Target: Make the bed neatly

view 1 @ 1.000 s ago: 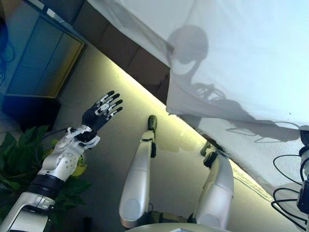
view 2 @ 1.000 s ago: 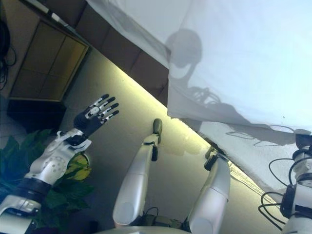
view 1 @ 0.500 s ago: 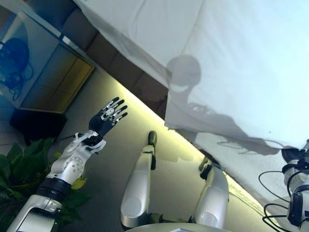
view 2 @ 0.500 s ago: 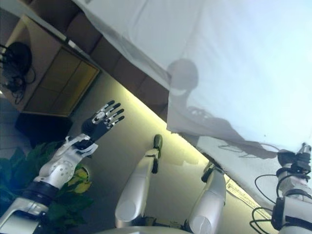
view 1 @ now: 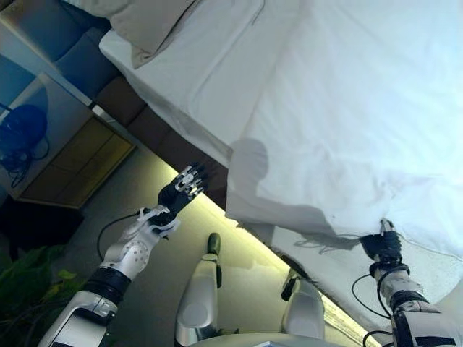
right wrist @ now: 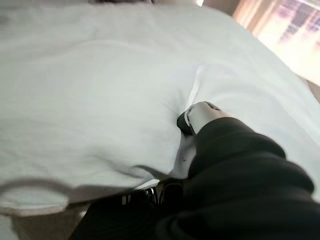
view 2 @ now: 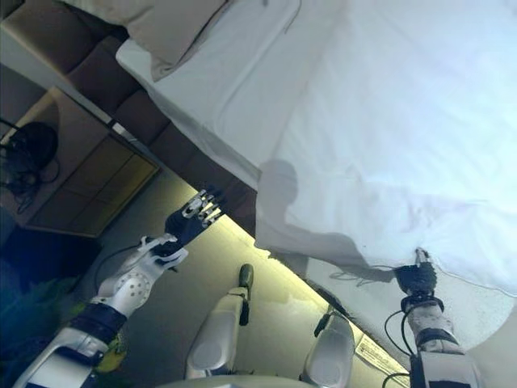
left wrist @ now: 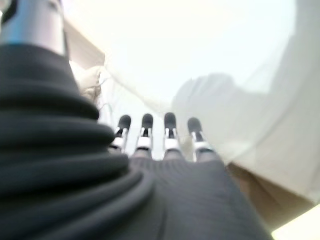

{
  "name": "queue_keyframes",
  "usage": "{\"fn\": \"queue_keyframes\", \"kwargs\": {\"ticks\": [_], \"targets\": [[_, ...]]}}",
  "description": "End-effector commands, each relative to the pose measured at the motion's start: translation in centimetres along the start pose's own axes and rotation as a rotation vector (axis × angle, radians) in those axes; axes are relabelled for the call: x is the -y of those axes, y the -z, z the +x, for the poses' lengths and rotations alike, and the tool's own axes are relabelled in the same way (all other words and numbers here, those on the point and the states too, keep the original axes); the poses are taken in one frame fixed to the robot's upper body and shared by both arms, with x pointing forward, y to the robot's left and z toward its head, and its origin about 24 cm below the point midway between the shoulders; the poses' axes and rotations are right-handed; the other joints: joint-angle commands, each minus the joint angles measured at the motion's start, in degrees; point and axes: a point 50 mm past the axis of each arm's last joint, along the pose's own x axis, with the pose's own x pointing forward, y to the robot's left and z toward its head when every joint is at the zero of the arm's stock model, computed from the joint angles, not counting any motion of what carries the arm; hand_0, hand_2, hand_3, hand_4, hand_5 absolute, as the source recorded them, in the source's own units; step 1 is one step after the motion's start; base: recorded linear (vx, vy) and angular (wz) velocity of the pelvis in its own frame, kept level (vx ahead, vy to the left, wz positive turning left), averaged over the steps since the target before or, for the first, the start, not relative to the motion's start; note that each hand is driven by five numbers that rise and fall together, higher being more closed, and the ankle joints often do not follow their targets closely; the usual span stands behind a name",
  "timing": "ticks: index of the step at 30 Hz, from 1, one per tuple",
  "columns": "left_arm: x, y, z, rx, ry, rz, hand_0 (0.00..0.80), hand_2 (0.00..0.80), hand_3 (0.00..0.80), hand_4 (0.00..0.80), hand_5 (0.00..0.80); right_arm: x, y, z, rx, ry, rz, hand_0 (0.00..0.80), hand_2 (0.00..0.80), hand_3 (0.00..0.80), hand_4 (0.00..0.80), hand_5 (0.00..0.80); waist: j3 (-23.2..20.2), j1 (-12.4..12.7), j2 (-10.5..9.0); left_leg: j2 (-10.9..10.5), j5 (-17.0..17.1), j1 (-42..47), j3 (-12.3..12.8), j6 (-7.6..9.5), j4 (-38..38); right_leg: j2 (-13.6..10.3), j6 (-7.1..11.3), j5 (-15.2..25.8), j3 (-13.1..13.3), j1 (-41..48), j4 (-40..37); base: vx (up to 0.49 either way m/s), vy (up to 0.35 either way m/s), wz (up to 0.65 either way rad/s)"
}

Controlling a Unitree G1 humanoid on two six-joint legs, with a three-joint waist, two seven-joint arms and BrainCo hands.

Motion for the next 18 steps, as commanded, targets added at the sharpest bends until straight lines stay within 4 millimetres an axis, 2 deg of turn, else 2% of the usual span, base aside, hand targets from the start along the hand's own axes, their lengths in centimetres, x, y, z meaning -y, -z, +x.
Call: {"fn": "queue_keyframes", "kwargs": {"ticks": [1,5,9,11,14,18], "targets": [[1.4,0.7,1.6,-0.003,0.063,-0.026,0.000,0.000,0.000,0.000,0.000,-1.3,1.6,0.3,-0.064,-0.038,-0.078,0.800,0.800,0.800,0.800,0.800,-3.4,-1.1,-0.91,7.6,-1.3,5.5,-1.9,-3.67,-1.7,-3.8,4.34,10.5,3.2,0.6,-6.8,0.117,0.051,-0.02],[2.4,2.6,2.6,-0.052,0.056,-0.078,0.000,0.000,0.000,0.000,0.000,-1.9,4.7,-0.2,-0.164,-0.017,-0.229,0.800,0.800,0.800,0.800,0.800,-5.6,-2.8,-2.28,8.8,-1.5,9.4,-0.4,-3.69,-2.8,-3.0,4.34,10.3,3.8,3.6,-7.7,0.116,0.047,-0.08],[2.9,4.9,3.1,-0.122,-0.036,-0.225,0.000,0.000,0.000,0.000,0.000,-2.0,7.7,-1.2,-0.252,-0.008,-0.250,0.800,0.800,0.800,0.800,0.800,-8.8,-4.3,-3.81,10.3,-1.6,14.0,1.6,-3.87,-4.3,-1.8,4.34,9.7,4.5,6.9,-8.7,0.184,0.037,-0.18],[2.5,6.4,2.8,-0.152,-0.105,-0.364,0.000,0.000,0.000,0.000,0.000,-2.1,8.9,-1.7,-0.279,-0.005,-0.268,0.800,0.800,0.800,0.800,0.800,-10.2,-5.1,-4.12,10.8,-1.6,16.2,2.8,-3.75,-4.9,-1.3,4.34,9.3,5.1,8.2,-8.9,0.211,0.044,-0.17],[2.5,9.0,1.8,-0.182,-0.180,-0.677,0.000,0.000,0.000,0.000,0.000,-2.0,10.9,-2.8,-0.307,0.004,-0.287,0.800,0.800,0.800,0.800,0.800,-12.4,-6.0,-4.44,11.2,-2.2,19.0,4.1,-3.46,-5.2,-1.1,4.34,8.6,5.9,9.9,-8.9,0.248,0.009,-0.25],[2.6,12.0,-0.3,-0.257,-0.298,-0.855,0.000,0.000,0.000,0.000,0.000,-2.1,12.0,-3.7,-0.310,0.018,-0.276,0.800,0.800,0.800,0.800,0.800,-13.0,-5.9,-5.04,11.6,-2.6,20.2,4.7,-3.44,-5.2,-0.9,4.34,8.4,5.7,11.1,-9.4,0.130,-0.053,-0.13]]}}
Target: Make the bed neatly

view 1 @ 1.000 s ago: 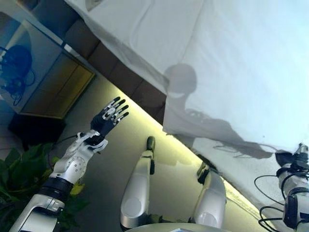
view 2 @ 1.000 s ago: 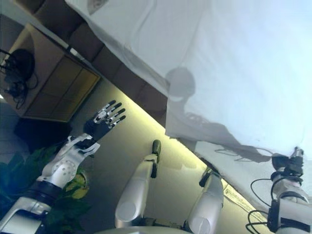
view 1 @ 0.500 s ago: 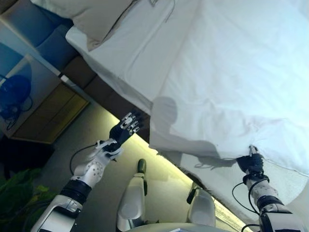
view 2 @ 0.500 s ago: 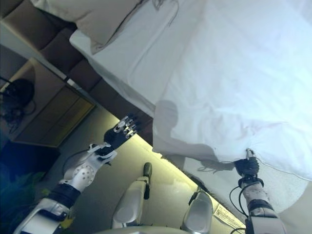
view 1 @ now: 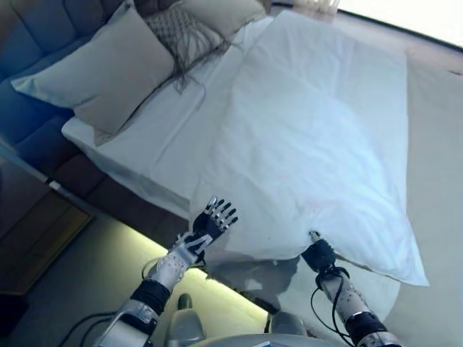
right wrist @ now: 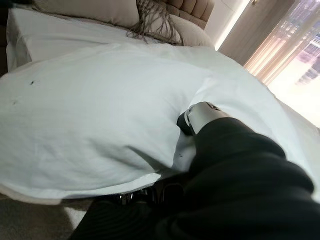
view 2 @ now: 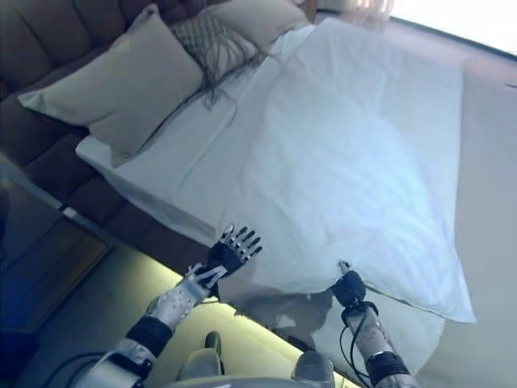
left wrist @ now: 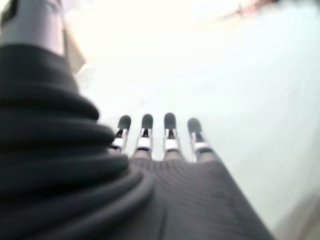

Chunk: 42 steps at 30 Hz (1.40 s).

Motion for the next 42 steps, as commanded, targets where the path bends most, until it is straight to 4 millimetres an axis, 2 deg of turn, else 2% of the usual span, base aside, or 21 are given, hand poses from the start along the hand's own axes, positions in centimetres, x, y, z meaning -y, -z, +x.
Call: {"fn": "queue_keyframes", "kwargs": {"ticks": [1,4,7,10,12,16,18,22,29,35,40,42], "targets": [[-0.4,1.6,-0.2,-0.053,-0.055,-0.137,0.000,0.000,0.000,0.000,0.000,-2.2,-1.0,-0.2,0.071,-0.094,-0.042,0.800,0.800,0.800,0.800,0.800,-2.0,0.7,-0.21,7.1,-0.5,2.4,-0.3,-1.01,2.0,-6.2,5.25,8.8,2.5,-3.4,-1.3,0.017,-0.154,-0.02],[-1.8,3.3,-0.6,-0.132,-0.117,-0.095,0.000,0.000,0.000,0.000,0.000,-2.9,-1.0,-0.1,0.105,-0.116,-0.023,0.800,0.800,0.800,0.800,0.800,-0.8,1.7,-1.38,7.7,-0.8,0.0,-1.8,-1.41,3.7,-5.9,5.25,9.3,1.8,-4.4,-1.1,-0.052,-0.197,0.01],[-2.2,3.7,-0.5,-0.170,-0.140,-0.042,0.000,0.000,0.000,0.000,0.000,-4.1,-1.9,0.5,0.151,-0.167,0.015,0.800,0.800,0.800,0.800,0.800,1.9,2.7,-2.39,8.4,-1.1,-3.8,-3.7,-2.00,6.1,-5.5,5.25,9.5,0.8,-6.0,-0.8,-0.192,-0.213,0.08],[-2.4,4.0,-0.1,-0.216,-0.166,0.008,0.000,0.000,0.000,0.000,0.000,-6.3,-3.7,1.4,0.215,-0.234,0.046,0.800,0.800,0.800,0.800,0.800,5.7,3.7,-3.24,8.5,-1.4,-9.3,-6.7,-2.59,9.3,-5.1,5.25,10.0,0.3,-9.3,0.5,-0.257,-0.161,0.14],[-2.5,4.4,-0.2,-0.244,-0.162,-0.010,0.000,0.000,0.000,0.000,0.000,-7.9,-4.6,1.9,0.242,-0.269,0.061,0.800,0.800,0.800,0.800,0.800,7.5,4.1,-3.57,8.6,-1.5,-12.0,-8.2,-2.89,11.1,-5.1,5.25,10.1,0.1,-11.2,1.7,-0.151,-0.121,0.14],[-2.3,4.9,-0.3,-0.243,-0.133,-0.147,0.000,0.000,0.000,0.000,0.000,-9.6,-5.5,2.1,0.263,-0.315,0.072,0.800,0.800,0.800,0.800,0.800,9.3,4.5,-4.20,8.9,-1.5,-15.1,-9.6,-3.12,13.2,-5.0,5.25,10.2,0.1,-13.5,3.1,-0.055,-0.099,0.06],[-1.4,4.3,0.2,-0.221,-0.095,-0.212,0.000,0.000,0.000,0.000,0.000,-10.7,-6.0,2.3,0.275,-0.353,0.081,0.800,0.800,0.800,0.800,0.800,10.4,4.4,-4.65,9.1,-1.0,-17.0,-10.0,-3.25,13.8,-4.8,5.25,10.4,0.2,-14.9,3.5,-0.099,-0.087,-0.01],[0.8,3.9,1.6,-0.210,-0.061,-0.235,0.000,0.000,0.000,0.000,0.000,-13.0,-6.2,2.5,0.284,-0.413,0.101,0.800,0.800,0.800,0.800,0.800,11.8,3.8,-5.10,8.9,-0.2,-20.2,-10.7,-3.38,15.0,-4.4,5.25,10.7,0.8,-17.7,4.6,-0.088,-0.045,-0.03],[6.2,3.5,4.0,-0.113,0.147,-0.386,0.000,0.000,0.000,0.000,0.000,-16.1,-6.5,2.5,0.304,-0.492,0.134,0.800,0.800,0.800,0.800,0.800,13.4,2.4,-5.22,8.9,0.9,-24.1,-10.3,-3.51,16.3,-3.9,5.25,10.8,1.8,-21.6,6.3,-0.054,-0.025,-0.01],[9.4,3.4,4.6,-0.028,0.204,-0.374,0.000,0.000,0.000,0.000,0.000,-18.0,-6.7,2.2,0.317,-0.542,0.106,0.800,0.800,0.800,0.800,0.800,14.8,1.0,-4.92,8.7,1.6,-26.5,-9.5,-3.59,17.3,-3.6,5.25,11.2,2.9,-24.2,7.0,-0.068,0.020,-0.08],[11.1,2.2,4.9,0.100,0.206,-0.401,0.000,0.000,0.000,0.000,0.000,-18.9,-6.7,2.0,0.311,-0.573,0.100,0.800,0.800,0.800,0.800,0.800,14.7,-0.1,-5.31,9.1,1.7,-27.0,-8.8,-3.76,17.5,-3.2,5.25,10.9,3.8,-25.0,7.2,-0.019,0.015,-0.09],[12.6,1.5,4.9,0.176,0.225,-0.431,0.000,0.000,0.000,0.000,0.000,-19.8,-6.8,1.9,0.310,-0.592,0.092,0.800,0.800,0.800,0.800,0.800,14.7,-0.8,-5.31,9.2,1.8,-27.3,-8.3,-3.70,17.6,-3.3,5.25,10.9,4.3,-25.6,7.4,-0.038,0.075,-0.07]]}}
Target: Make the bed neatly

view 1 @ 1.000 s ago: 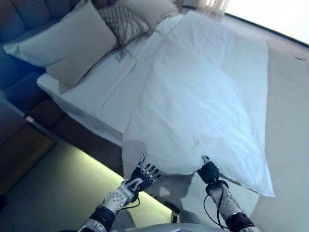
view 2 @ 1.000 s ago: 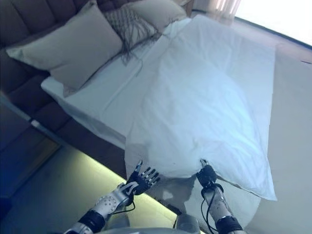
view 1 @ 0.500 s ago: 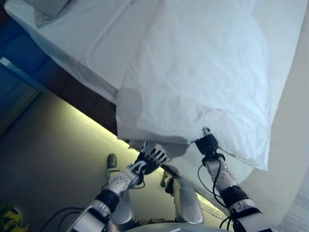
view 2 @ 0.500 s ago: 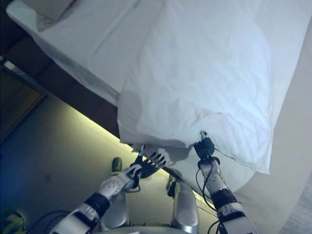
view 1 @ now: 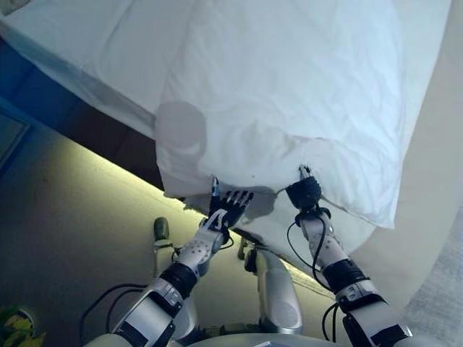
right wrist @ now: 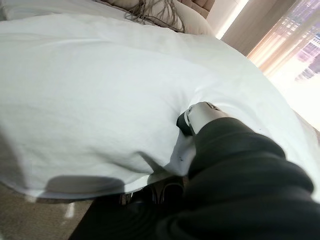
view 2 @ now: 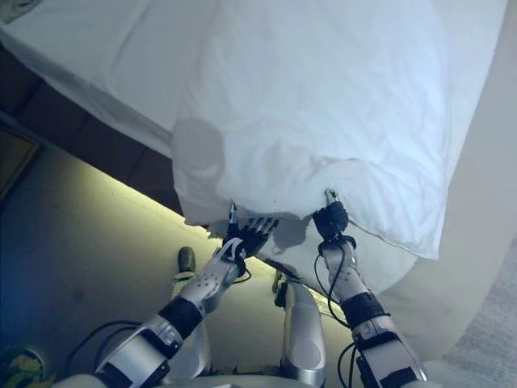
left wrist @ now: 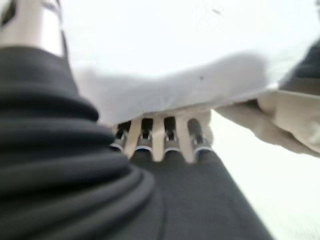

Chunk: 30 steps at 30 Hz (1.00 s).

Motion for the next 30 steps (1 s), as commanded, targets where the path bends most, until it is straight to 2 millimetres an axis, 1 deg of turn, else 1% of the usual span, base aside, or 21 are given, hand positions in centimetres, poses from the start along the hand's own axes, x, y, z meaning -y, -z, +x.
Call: {"fn": "queue_keyframes", "kwargs": {"ticks": [1,6,9,12,15,19,23,24,25,28,30], "targets": [[4.4,3.0,0.3,-0.003,0.138,-0.095,0.000,0.000,0.000,0.000,0.000,-4.8,-2.1,0.7,0.090,-0.195,-0.002,0.800,0.800,0.800,0.800,0.800,-2.3,-0.6,0.32,5.1,2.6,-0.4,-2.1,-2.23,1.0,-5.8,8.49,12.3,4.2,-1.3,-6.5,-0.031,0.071,-0.10],[6.8,3.5,0.4,0.014,0.222,-0.123,0.000,0.000,0.000,0.000,0.000,-5.2,-2.0,0.7,0.087,-0.215,0.015,0.800,0.800,0.800,0.800,0.800,-2.5,-1.4,0.24,4.9,2.0,-1.1,-1.8,-2.22,2.1,-6.1,8.49,12.1,5.1,-2.2,-5.6,-0.019,0.052,-0.08],[7.2,3.8,0.4,0.015,0.214,-0.116,0.000,0.000,0.000,0.000,0.000,-5.3,-2.0,0.7,0.083,-0.224,0.020,0.800,0.800,0.800,0.800,0.800,-2.5,-1.6,-0.02,5.1,1.9,-1.4,-1.6,-2.36,2.5,-6.1,8.49,12.3,5.2,-2.2,-5.8,-0.020,0.002,-0.07],[7.7,3.8,0.5,0.019,0.229,-0.105,0.000,0.000,0.000,0.000,0.000,-5.9,-1.7,0.8,0.075,-0.235,0.020,0.800,0.800,0.800,0.800,0.800,-2.5,-1.9,-0.39,5.5,2.1,-1.3,-1.1,-2.47,2.3,-6.1,8.49,12.6,5.2,-2.1,-6.4,-0.009,-0.004,-0.01],[8.8,3.8,0.5,0.025,0.272,-0.104,0.000,0.000,0.000,0.000,0.000,-6.2,-1.3,0.8,0.060,-0.239,0.010,0.800,0.800,0.800,0.800,0.800,-2.7,-2.3,-0.37,5.5,2.3,-1.2,-0.6,-2.36,2.2,-6.1,8.48,12.6,5.7,-2.1,-6.6,-0.017,0.045,-0.03],[10.6,3.6,0.7,0.033,0.340,-0.096,0.000,0.000,0.000,0.000,0.000,-6.3,-0.9,1.0,0.048,-0.242,0.008,0.800,0.800,0.800,0.800,0.800,-3.1,-2.7,-0.38,5.7,2.4,-0.7,-0.1,-2.43,2.0,-6.1,8.40,12.7,5.9,-1.6,-7.1,-0.005,0.033,-0.09],[11.5,2.8,1.1,0.060,0.383,-0.092,0.000,0.000,0.000,0.000,0.000,-6.3,-0.9,1.2,0.049,-0.238,0.006,0.800,0.800,0.800,0.800,0.800,-3.2,-2.8,-0.16,5.4,2.3,-0.7,0.0,-2.45,2.4,-6.5,8.24,12.7,5.9,-1.5,-7.1,-0.002,0.043,-0.03],[11.5,2.7,1.2,0.062,0.376,-0.092,0.489,0.489,0.489,0.489,0.489,-6.2,-1.0,1.2,0.048,-0.233,0.009,0.800,0.800,0.800,0.800,0.800,-3.3,-2.7,-0.11,5.3,2.3,-0.6,0.0,-2.40,2.4,-6.7,8.19,12.7,5.8,-1.2,-7.1,0.000,0.000,0.00],[11.4,2.5,1.3,0.063,0.364,-0.089,0.800,0.800,0.800,0.800,0.800,-6.1,-0.9,1.2,0.047,-0.226,0.011,0.800,0.800,0.800,0.800,0.800,-3.4,-2.6,-0.07,5.2,2.3,-0.4,0.0,-2.37,2.2,-6.7,8.21,12.6,5.6,-0.9,-7.2,0.000,0.000,0.00],[11.0,2.5,1.4,0.056,0.338,-0.086,0.800,0.800,0.800,0.800,0.800,-5.6,-0.6,1.0,0.048,-0.209,0.033,0.800,0.800,0.800,0.800,0.800,-3.5,-2.2,0.37,4.8,2.7,-0.3,-0.6,-2.34,1.9,-7.2,8.34,12.6,4.9,-0.2,-7.5,0.000,0.000,0.00],[10.5,2.5,1.3,0.047,0.321,-0.086,0.800,0.800,0.800,0.800,0.800,-4.8,-0.7,0.7,0.056,-0.194,0.050,0.800,0.800,0.800,0.800,0.800,-3.6,-1.7,0.75,4.2,2.6,0.0,-1.0,-2.16,1.5,-7.7,8.31,12.8,4.5,0.5,-7.9,0.022,-0.008,0.02]]}}
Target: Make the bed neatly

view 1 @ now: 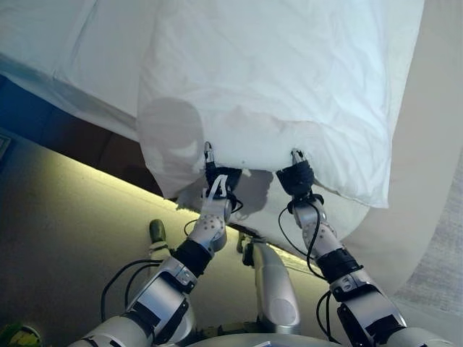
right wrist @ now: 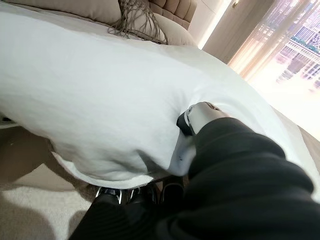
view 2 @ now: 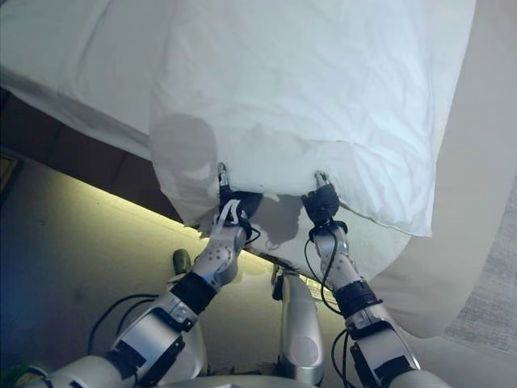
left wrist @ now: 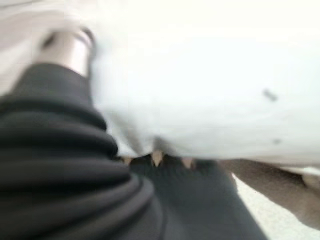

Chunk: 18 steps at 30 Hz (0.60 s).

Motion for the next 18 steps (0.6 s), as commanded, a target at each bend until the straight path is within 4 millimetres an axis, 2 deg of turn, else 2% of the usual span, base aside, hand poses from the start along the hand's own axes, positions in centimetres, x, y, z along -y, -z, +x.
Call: {"fn": "queue_keyframes", "kwargs": {"ticks": [1,5,14,16,18], "targets": [[3.3,3.5,0.0,-0.148,0.141,-0.021,0.800,0.800,0.800,0.800,0.800,-1.1,-1.4,-0.5,0.078,-0.093,0.028,0.800,0.800,0.800,0.800,0.800,-4.0,1.1,1.47,3.8,2.9,-1.3,-4.2,-2.39,0.9,-7.7,8.32,12.4,1.3,2.3,-9.4,0.057,-0.043,0.04],[2.6,2.7,-0.2,-0.151,0.137,-0.002,0.800,0.800,0.800,0.800,0.800,0.1,-0.8,-1.2,0.083,-0.062,0.030,0.800,0.800,0.800,0.800,0.800,-4.0,2.2,1.48,3.7,3.0,-1.5,-5.2,-2.50,0.9,-7.9,8.51,12.3,0.0,3.3,-9.7,0.015,-0.052,0.04],[2.9,1.6,0.0,-0.146,0.184,0.026,0.800,0.800,0.800,0.800,0.800,3.2,-0.4,-2.1,0.085,0.028,0.076,0.800,0.800,0.800,0.800,0.800,-4.1,2.6,2.29,3.7,3.5,-1.5,-4.7,-2.63,0.0,-8.0,8.51,12.1,-0.3,3.7,-9.8,-0.017,0.013,0.01],[2.6,0.6,0.4,-0.133,0.154,0.061,0.800,0.800,0.800,0.800,0.800,4.1,-0.4,-2.3,0.086,0.060,0.081,0.800,0.800,0.800,0.800,0.800,-3.9,2.4,2.37,3.9,3.6,-1.4,-4.2,-2.65,0.0,-8.0,8.51,12.0,-0.3,3.6,-9.7,-0.043,0.030,0.00],[2.4,0.5,0.5,-0.130,0.111,0.166,0.800,0.800,0.800,0.800,0.800,5.0,-0.6,-2.5,0.094,0.099,0.077,0.800,0.800,0.800,0.800,0.800,-3.8,2.3,2.70,4.0,3.8,-1.3,-3.7,-2.61,-0.4,-7.9,8.51,12.0,-0.3,3.4,-9.5,-0.033,0.043,-0.01]]}}
